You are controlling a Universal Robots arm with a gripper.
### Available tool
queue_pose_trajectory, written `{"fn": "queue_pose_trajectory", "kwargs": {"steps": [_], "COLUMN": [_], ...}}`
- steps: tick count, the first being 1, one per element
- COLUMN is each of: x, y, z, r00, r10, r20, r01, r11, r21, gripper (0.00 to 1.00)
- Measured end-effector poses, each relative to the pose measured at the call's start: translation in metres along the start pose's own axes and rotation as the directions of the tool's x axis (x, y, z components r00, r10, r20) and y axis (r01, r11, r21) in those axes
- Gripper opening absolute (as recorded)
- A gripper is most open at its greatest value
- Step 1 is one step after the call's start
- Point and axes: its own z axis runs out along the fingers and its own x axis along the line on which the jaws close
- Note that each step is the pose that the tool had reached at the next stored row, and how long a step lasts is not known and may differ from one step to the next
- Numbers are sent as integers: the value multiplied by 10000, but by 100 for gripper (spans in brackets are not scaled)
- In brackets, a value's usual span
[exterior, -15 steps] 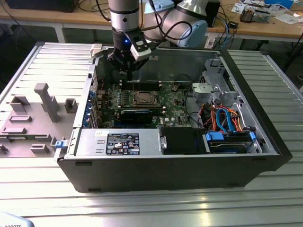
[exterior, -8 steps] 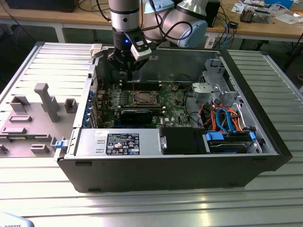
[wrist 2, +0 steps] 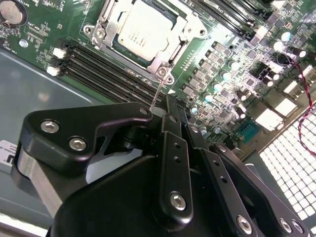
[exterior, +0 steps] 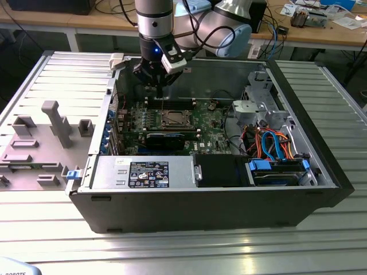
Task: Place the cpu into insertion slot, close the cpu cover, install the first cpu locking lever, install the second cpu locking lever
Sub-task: 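Install the first cpu locking lever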
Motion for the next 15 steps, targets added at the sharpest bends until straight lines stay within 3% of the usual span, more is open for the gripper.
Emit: {"fn": "queue_pose_trajectory", "kwargs": {"steps": [15], "x": [-57], "y": [-2], "z": [17], "r00": [10000], "r10": [6], "r20": [-1], "r01": [-6], "r11": [10000], "r21": [18], "gripper": [11]}}
